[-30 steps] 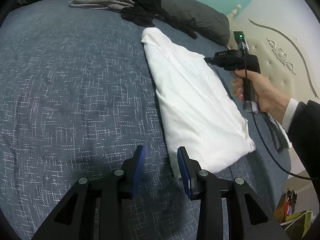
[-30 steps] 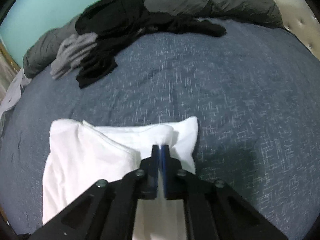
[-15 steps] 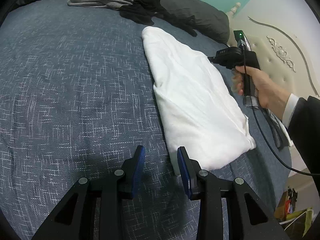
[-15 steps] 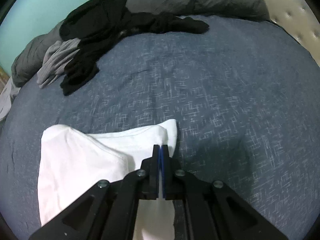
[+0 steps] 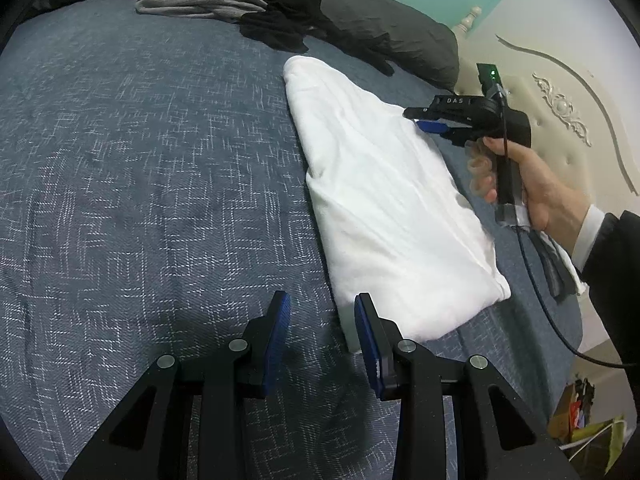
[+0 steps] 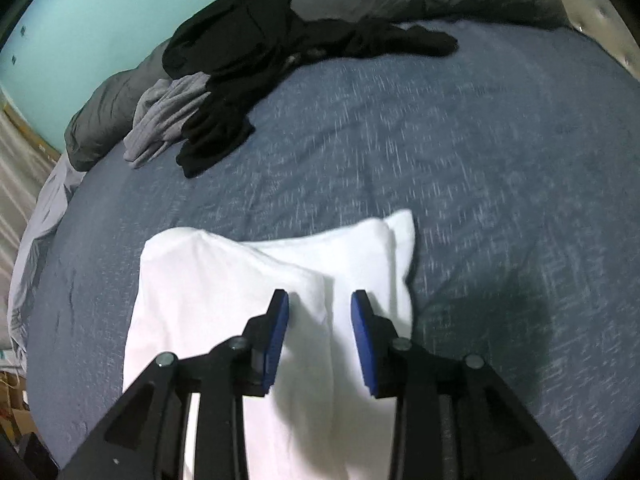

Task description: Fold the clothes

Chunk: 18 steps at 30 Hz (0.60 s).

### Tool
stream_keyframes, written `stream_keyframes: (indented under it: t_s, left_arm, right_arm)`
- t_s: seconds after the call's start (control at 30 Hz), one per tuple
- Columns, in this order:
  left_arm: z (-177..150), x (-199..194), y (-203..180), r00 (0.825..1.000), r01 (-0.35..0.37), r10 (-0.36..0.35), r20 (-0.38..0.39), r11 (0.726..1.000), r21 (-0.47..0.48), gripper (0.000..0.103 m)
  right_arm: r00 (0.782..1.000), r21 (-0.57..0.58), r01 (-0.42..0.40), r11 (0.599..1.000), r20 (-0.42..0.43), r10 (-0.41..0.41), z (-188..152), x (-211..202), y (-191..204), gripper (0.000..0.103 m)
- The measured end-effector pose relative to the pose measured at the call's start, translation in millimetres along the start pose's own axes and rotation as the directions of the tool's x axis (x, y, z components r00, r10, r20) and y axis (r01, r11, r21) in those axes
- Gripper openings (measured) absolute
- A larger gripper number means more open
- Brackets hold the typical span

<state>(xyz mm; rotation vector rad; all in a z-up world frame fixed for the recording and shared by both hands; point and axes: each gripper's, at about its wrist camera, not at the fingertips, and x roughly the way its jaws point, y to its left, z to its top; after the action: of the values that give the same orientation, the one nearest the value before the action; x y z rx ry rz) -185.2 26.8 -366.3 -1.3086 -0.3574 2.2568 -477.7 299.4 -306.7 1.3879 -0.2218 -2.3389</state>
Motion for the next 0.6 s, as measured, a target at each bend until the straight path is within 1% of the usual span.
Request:
stream_keyframes:
  t_s: [0.03, 0.07, 0.13, 0.23, 0.37, 0.43, 0.53, 0.6]
  left_arm:
    - [0.3, 0.1, -0.1, 1.0, 0.0, 0.0, 0.0, 1.0, 0.0, 0.037]
    - [0.5, 0.2, 0.1, 1.0, -0.001, 0.001, 0.0, 1.0, 0.0, 0.037]
    - [0.3, 0.5, 0.4, 1.0, -0.002, 0.002, -0.001, 1.0, -0.001, 0.037]
    - [-0.1, 1.7, -0.3, 1.0, -0.003, 0.003, -0.003, 1.0, 0.0, 0.037]
    - [-1.1, 1.0, -1.3, 1.0, -0.004, 0.004, -0.004, 1.0, 0.002, 0.037]
    - [-1.3, 0.2, -1.3, 1.0, -0.004, 0.004, -0.004, 1.0, 0.002, 0.037]
    - [-1.6, -0.5, -0.9, 1.0, -0.002, 0.002, -0.004, 1.0, 0.001, 0.037]
    - [-0.1, 0.3, 0.5, 1.0, -0.001, 0.001, -0.003, 1.0, -0.001, 0.037]
  right_arm:
    - [1.0, 0.0, -0.004, 1.0, 0.0, 0.004, -1.2, 1.0, -0.5, 0.027]
    - [1.0, -0.007, -0.006, 1.0, 0.005, 0.006, -1.8, 1.4, -0.4, 0.016]
    - [1.0, -0.013, -0.012, 1.0, 0.018, 0.013, -2.3, 0.8, -0.5, 0.006]
    - [0.998, 0.004, -0.026, 1.0, 0.057, 0.026, -0.3, -5.3, -1.3, 0.005]
    - [0.995, 0.028, 0.003, 1.0, 0.097, -0.006, 1.3, -9.9, -2.8, 0.004]
    - [0.997, 0.033, 0.021, 0.999, 0.074, -0.023, 0.2, -4.9, -4.2, 0.004]
    - [0.999, 0.047, 0.021, 0.999, 0.046, -0.023, -0.4, -0.9, -6.8, 0.006]
    - [0.998, 0.076, -0.025, 0.997, 0.061, 0.02, 0.1, -6.9, -11.3, 0.007]
